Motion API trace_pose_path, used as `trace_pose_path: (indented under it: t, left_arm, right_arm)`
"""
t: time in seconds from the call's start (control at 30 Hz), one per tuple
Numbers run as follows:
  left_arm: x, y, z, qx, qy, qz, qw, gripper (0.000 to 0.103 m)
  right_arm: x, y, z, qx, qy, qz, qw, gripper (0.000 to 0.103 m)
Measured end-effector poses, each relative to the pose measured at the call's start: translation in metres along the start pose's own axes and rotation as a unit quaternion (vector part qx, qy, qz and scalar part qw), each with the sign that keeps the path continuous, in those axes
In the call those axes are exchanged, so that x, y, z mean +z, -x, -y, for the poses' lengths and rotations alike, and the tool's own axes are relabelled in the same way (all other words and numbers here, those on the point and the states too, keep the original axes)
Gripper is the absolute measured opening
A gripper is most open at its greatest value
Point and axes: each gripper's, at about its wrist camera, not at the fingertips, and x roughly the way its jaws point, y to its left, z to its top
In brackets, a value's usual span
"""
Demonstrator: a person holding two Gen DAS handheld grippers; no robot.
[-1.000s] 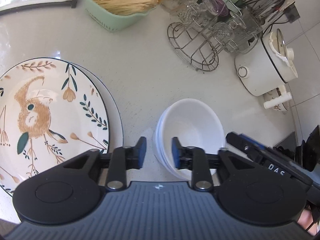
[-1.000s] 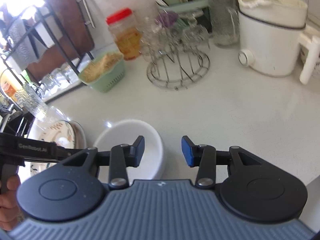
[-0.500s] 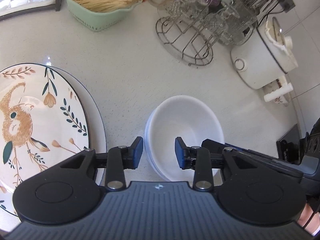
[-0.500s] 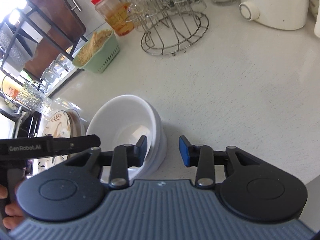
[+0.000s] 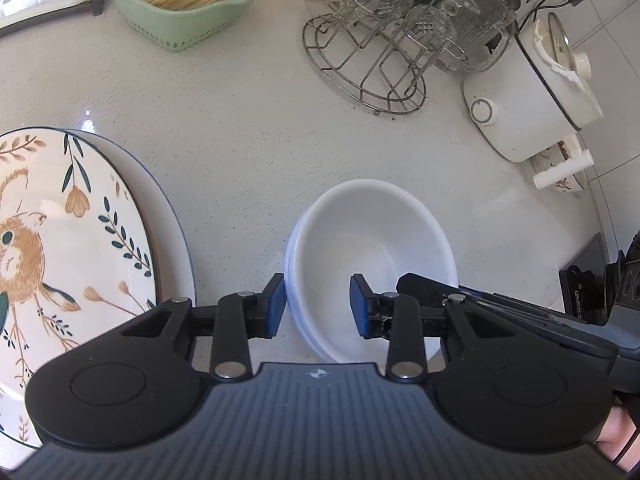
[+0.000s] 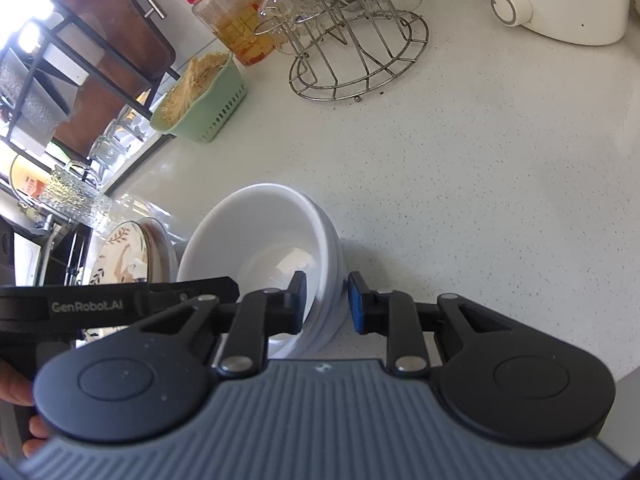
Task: Organize plates and bowls
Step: 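Carry the stacked white bowls with the left tool over the plate stack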
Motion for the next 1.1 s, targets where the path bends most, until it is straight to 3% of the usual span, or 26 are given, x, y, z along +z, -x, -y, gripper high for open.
trace_pose_path:
  t: [0.47, 0.73, 1.1]
  left_arm:
    - [-0.003, 0.048, 0.008, -0.016, -0.016, 0.030, 0.9993, 0.039]
    - [-0.008, 0.086, 0.015, -0.015, -0.051, 0.051, 0.9973, 0.039]
    - [-0.016, 0.118, 0.002, -0.017, -0.057, 0.061, 0.9964, 0.039]
  right_arm:
    - [-0.005, 0.030, -0.025, -0.013, 0.011, 0.040, 0.999, 0.026]
    - [-0.015, 0.052, -0.046, -0.012, 0.007, 0.068, 0.998, 0.026]
    - [-0.024, 0.075, -0.077, -0.018, 0.001, 0.114, 0.993, 0.026]
